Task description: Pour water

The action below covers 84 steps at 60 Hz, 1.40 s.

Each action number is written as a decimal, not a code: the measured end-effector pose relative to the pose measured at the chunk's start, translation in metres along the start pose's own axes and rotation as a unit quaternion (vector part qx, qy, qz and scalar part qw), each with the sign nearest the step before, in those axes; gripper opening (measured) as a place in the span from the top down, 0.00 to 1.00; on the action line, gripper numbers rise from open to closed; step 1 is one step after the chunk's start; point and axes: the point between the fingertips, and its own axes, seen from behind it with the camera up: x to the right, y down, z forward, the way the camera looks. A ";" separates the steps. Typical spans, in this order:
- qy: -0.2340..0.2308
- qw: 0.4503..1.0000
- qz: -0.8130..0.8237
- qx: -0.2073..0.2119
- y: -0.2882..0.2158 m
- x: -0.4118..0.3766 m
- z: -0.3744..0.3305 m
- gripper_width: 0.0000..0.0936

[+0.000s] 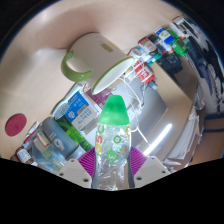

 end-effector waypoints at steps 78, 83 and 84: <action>-0.061 0.387 0.920 -0.016 0.022 -0.173 -0.038 0.55; -0.060 0.385 0.921 -0.012 0.022 -0.172 -0.039 0.54; -0.060 0.384 0.921 -0.012 0.022 -0.172 -0.039 0.52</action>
